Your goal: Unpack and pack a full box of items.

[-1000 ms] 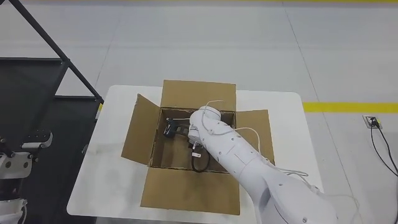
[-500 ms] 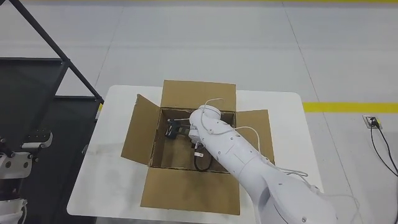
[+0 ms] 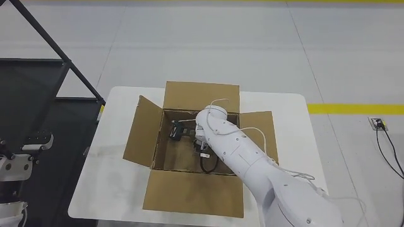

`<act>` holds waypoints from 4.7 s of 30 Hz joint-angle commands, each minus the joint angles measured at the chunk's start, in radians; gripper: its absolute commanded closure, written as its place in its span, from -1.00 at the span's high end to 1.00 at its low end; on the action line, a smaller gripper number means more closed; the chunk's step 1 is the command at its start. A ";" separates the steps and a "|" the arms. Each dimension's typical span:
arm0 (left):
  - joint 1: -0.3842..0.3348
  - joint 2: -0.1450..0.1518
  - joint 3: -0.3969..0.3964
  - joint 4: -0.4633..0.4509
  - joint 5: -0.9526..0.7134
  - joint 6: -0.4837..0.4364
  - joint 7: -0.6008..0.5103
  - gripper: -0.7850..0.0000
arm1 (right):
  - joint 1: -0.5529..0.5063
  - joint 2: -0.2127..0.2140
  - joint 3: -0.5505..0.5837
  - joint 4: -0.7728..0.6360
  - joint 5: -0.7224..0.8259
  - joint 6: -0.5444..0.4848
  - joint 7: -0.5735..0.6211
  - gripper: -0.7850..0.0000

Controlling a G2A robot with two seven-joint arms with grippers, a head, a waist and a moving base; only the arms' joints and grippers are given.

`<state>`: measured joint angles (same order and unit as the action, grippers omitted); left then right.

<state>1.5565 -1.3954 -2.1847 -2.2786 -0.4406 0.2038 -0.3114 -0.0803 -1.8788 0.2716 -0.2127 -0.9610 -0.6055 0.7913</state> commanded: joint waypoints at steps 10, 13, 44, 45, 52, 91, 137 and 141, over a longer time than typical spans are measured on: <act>0.000 0.000 0.000 0.000 0.000 0.000 0.000 1.00 | -0.023 -0.006 0.003 0.013 -0.020 -0.057 -0.030 0.26; 0.000 0.000 0.000 0.000 0.000 0.000 0.000 1.00 | -0.028 -0.009 0.002 0.018 -0.032 -0.053 -0.041 -0.39; 0.000 0.000 0.000 0.000 0.000 0.000 0.000 1.00 | -0.095 0.192 0.162 -0.632 -0.141 0.220 0.087 -1.00; 0.000 0.000 0.000 0.000 0.000 0.000 0.000 1.00 | -0.129 0.223 0.192 -0.742 -0.161 0.252 0.148 -1.00; 0.000 0.000 0.000 0.000 0.000 0.000 0.000 1.00 | -0.518 0.420 0.512 -1.509 -0.410 0.329 0.476 -1.00; 0.000 0.000 0.000 0.000 0.000 0.000 0.000 1.00 | -0.698 0.542 1.281 -1.025 -0.535 0.490 0.503 -1.00; 0.000 0.000 0.000 0.000 0.000 0.000 0.000 1.00 | -0.914 0.563 0.938 -1.826 -0.517 0.234 0.338 -1.00; 0.000 0.000 0.000 0.000 0.000 0.000 0.000 1.00 | -0.739 0.534 0.790 -1.629 -0.452 0.222 0.417 -1.00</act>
<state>1.5565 -1.3954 -2.1847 -2.2786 -0.4406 0.2038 -0.3114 -0.8783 -1.3369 1.1054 -1.9127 -1.4453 -0.3757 1.1853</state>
